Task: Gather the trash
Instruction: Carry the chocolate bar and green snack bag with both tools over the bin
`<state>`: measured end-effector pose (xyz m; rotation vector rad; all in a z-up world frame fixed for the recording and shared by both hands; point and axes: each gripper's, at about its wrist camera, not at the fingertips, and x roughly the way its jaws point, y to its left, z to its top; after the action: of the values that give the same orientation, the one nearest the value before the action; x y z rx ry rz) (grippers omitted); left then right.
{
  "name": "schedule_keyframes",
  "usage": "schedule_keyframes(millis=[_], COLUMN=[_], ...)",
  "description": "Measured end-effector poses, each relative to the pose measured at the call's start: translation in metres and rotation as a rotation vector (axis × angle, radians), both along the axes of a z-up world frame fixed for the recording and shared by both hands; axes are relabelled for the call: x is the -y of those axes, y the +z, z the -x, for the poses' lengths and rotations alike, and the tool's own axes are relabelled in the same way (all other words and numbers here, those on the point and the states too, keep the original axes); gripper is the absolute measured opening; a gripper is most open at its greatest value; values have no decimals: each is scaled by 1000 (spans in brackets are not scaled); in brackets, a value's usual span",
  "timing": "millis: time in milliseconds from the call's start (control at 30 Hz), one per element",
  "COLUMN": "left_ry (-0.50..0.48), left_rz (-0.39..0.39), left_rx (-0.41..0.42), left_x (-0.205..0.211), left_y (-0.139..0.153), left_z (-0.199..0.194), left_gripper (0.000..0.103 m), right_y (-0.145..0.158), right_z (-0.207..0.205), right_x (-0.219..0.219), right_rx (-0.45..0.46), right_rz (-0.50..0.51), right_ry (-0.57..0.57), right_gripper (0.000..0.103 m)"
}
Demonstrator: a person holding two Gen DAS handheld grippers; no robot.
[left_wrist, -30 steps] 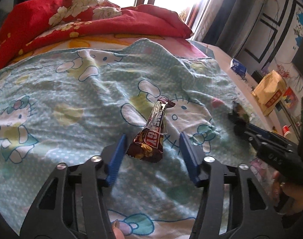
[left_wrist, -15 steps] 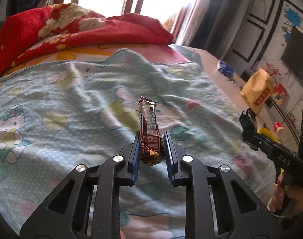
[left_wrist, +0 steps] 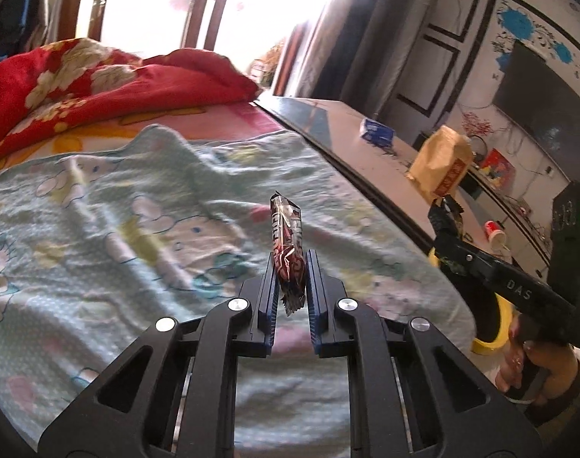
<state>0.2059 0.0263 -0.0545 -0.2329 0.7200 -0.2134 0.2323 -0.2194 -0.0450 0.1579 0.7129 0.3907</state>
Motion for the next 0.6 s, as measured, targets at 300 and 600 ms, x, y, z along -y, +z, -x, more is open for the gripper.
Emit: schedule_keyframes(millis=[300, 600], left_ry=[-74, -155], left_rz=[-7, -16], left_rx=[25, 47], left_x=[30, 63], left_y=[10, 17], left_z=[5, 9], left_gripper=[9, 9], right_y=[7, 15], right_z=[7, 12], right_x=[32, 62], right_rx=[19, 41], right_rz=[-12, -18], right_ry=[-57, -116], right_gripper=[25, 25])
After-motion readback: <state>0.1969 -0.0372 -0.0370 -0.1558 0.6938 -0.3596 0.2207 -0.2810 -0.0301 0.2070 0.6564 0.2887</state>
